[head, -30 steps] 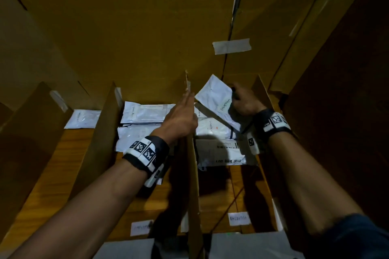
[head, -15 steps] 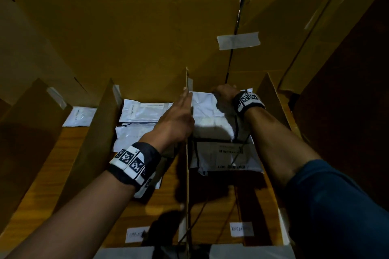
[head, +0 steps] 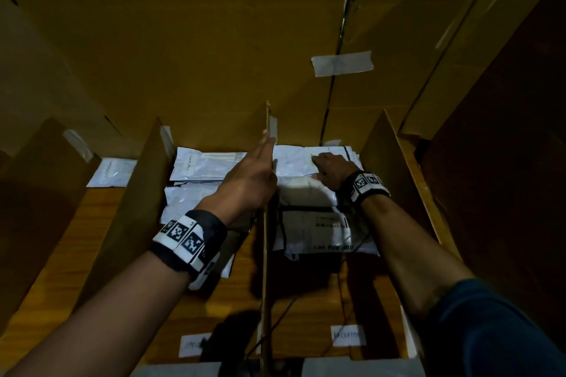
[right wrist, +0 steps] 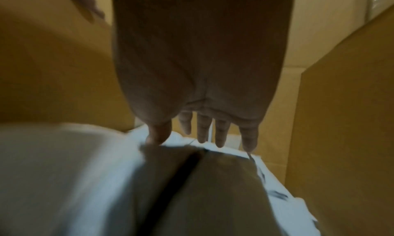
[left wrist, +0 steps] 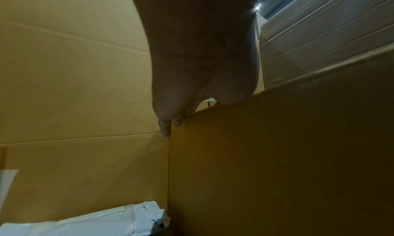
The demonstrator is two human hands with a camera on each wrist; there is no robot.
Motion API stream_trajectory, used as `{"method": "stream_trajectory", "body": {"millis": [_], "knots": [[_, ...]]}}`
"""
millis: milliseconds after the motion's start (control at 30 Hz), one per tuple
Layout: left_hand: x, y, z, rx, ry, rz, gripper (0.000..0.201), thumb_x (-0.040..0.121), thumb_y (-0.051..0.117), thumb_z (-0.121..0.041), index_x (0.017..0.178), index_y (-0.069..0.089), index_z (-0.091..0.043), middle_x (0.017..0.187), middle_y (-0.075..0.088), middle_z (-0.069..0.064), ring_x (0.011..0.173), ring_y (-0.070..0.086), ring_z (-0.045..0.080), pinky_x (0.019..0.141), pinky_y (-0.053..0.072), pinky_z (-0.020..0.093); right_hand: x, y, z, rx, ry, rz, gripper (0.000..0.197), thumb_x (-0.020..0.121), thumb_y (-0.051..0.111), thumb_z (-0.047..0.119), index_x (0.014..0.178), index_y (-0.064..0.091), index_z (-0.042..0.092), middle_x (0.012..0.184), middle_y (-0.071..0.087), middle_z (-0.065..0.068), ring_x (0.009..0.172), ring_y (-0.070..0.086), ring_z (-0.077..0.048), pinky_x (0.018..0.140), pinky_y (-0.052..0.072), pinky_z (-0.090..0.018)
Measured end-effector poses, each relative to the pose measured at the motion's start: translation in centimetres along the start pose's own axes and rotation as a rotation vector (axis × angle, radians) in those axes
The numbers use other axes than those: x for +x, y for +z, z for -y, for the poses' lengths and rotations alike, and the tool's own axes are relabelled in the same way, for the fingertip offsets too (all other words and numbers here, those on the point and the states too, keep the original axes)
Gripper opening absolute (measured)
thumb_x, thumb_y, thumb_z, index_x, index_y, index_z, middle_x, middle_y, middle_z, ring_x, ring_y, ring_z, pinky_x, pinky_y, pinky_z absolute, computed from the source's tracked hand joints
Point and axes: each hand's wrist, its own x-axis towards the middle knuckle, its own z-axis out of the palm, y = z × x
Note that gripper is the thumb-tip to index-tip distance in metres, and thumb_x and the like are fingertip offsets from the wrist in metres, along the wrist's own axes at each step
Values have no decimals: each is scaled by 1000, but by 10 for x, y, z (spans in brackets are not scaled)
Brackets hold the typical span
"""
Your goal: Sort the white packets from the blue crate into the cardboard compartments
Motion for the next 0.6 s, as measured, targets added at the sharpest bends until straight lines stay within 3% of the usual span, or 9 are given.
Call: {"method": "stream_trajectory", "body": {"millis": [133, 200, 267, 367, 433, 600], "knots": [[-2, -2, 1, 35, 1, 4, 82, 103, 48, -8, 170, 3, -22, 178, -9, -5, 162, 15, 25, 127, 28, 47, -20, -1, 10, -20, -44, -131, 71, 103, 59, 50, 163, 33, 21, 169, 31, -8, 152, 35, -35, 118, 38, -57], [-4, -4, -1, 37, 12, -1, 77, 106, 46, -15, 170, 4, -21, 178, -7, -4, 162, 17, 26, 127, 29, 46, -35, -2, 15, -20, -52, -151, 74, 102, 63, 47, 165, 30, 25, 173, 25, -5, 154, 32, -32, 120, 36, -53], [-8, -7, -2, 27, 13, -13, 74, 109, 48, -27, 169, 6, -22, 178, -1, -3, 160, 22, 28, 126, 31, 46, -57, -10, 22, 40, -55, -218, 70, 101, 65, 37, 163, 35, 24, 170, 31, -6, 151, 38, -33, 116, 41, -50], [-23, -15, -4, 13, 20, -63, 64, 109, 50, -42, 165, 24, -24, 173, 29, 4, 153, 35, 32, 120, 38, 47, -97, -34, 42, 124, -104, -316, 51, 103, 63, 27, 152, 50, 21, 156, 50, -10, 139, 51, -34, 107, 48, -50], [-43, -23, -6, 14, 45, -129, 51, 108, 51, -45, 155, 44, -26, 157, 52, 4, 141, 50, 30, 110, 46, 44, -133, -53, 61, 139, -118, -386, 42, 104, 63, 29, 145, 57, 23, 148, 58, -8, 132, 56, -31, 103, 51, -50], [-125, -46, 1, -58, 111, -187, 33, 105, 60, -37, 137, 59, -29, 137, 65, -5, 124, 61, 17, 98, 54, 44, -237, -94, 107, 247, -156, -532, 32, 105, 63, 34, 136, 63, 25, 132, 68, 3, 114, 64, -17, 93, 58, -46]]}}
